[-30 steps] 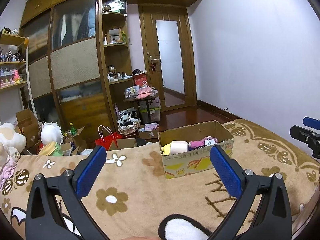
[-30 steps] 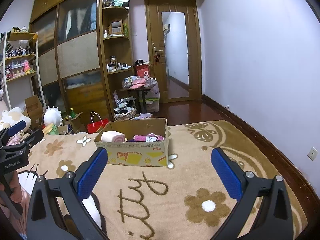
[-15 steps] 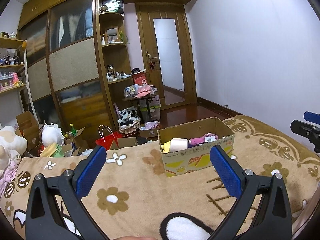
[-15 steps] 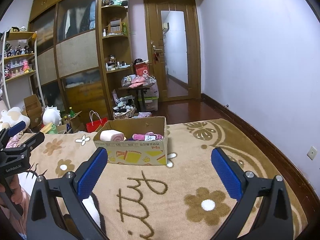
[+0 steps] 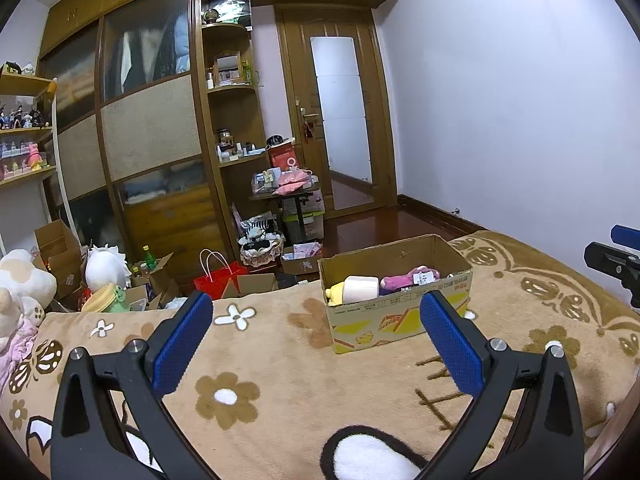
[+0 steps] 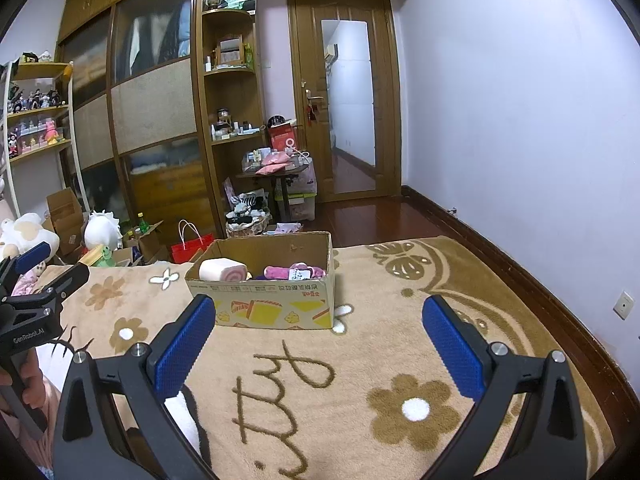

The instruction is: Organize soft objects

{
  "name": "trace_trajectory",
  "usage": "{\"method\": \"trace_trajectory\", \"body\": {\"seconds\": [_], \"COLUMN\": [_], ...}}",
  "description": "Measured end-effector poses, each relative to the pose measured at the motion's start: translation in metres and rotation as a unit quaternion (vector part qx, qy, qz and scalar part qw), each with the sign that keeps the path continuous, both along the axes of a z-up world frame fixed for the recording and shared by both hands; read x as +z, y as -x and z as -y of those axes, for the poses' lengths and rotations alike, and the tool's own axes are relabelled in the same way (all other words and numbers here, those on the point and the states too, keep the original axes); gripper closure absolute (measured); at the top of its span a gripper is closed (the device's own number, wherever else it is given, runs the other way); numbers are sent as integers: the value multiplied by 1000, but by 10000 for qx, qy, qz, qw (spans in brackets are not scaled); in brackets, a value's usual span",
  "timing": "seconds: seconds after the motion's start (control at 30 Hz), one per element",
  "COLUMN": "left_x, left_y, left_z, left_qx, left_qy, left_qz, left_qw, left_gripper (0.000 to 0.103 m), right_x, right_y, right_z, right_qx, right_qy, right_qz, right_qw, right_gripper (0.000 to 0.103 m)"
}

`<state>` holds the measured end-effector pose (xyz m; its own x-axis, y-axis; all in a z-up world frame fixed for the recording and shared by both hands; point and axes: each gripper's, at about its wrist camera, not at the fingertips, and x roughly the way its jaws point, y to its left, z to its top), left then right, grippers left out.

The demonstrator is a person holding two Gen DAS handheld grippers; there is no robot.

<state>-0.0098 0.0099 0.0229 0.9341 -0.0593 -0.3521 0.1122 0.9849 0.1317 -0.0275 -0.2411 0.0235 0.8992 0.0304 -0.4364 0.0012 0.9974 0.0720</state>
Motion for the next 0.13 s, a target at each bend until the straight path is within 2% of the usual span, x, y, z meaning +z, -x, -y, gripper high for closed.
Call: {"method": "trace_trajectory", "body": {"seconds": [0.13], "left_x": [-1], "left_y": [0], "left_z": [0], "left_qx": [-14], "left_qy": [19], "left_qz": [-7], "left_qw": [10000], "left_gripper": [1], "right_x": [1], "right_y": [-1], "right_z": [1], "right_qx": [-6], "right_qy": [0], "right_qz": [5], "right_qw": [10000], "right_gripper": [0]}}
